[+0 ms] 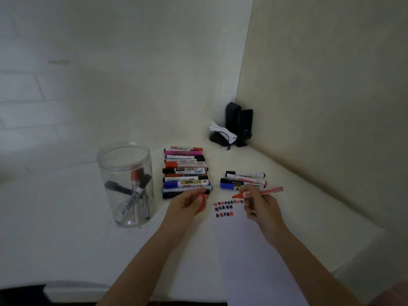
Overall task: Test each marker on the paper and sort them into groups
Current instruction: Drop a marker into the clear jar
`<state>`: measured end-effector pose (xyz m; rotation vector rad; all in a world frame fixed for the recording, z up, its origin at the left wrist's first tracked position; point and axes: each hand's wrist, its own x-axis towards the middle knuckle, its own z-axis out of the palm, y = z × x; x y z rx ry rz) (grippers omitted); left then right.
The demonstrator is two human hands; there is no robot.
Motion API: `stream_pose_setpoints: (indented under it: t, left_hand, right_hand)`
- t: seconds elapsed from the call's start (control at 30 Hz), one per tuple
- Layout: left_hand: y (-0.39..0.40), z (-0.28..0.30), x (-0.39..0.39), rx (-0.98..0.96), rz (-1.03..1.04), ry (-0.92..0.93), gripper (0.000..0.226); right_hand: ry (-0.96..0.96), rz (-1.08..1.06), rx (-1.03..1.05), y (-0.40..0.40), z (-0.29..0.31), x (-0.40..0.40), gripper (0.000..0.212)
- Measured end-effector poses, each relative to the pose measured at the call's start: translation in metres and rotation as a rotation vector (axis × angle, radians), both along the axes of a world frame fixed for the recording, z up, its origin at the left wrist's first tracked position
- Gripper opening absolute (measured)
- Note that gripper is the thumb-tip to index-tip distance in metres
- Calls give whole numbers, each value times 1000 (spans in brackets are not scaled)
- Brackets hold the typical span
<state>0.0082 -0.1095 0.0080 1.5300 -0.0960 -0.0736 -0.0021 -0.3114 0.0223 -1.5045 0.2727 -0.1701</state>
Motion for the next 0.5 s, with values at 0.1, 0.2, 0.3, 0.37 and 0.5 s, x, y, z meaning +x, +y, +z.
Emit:
stream_pose_setpoints:
  t: [0.1, 0.2, 0.3, 0.37, 0.5]
  left_hand:
    - [6, 6, -11, -187, 43, 109, 24]
    - [11, 10, -20, -277, 73, 138, 23]
    - [12, 12, -26, -393, 113, 204, 24]
    - [12, 13, -29, -494, 133, 256, 27]
    - [10, 11, -35, -594, 149, 318, 32]
  right_hand:
    - [17, 31, 28, 15, 5, -18, 22]
    - [40, 26, 66, 28, 9, -36, 13]
    - [50, 39, 77, 37, 11, -49, 14]
    - [37, 26, 98, 43, 11, -54, 13]
    - [17, -4, 118, 51, 13, -59, 12]
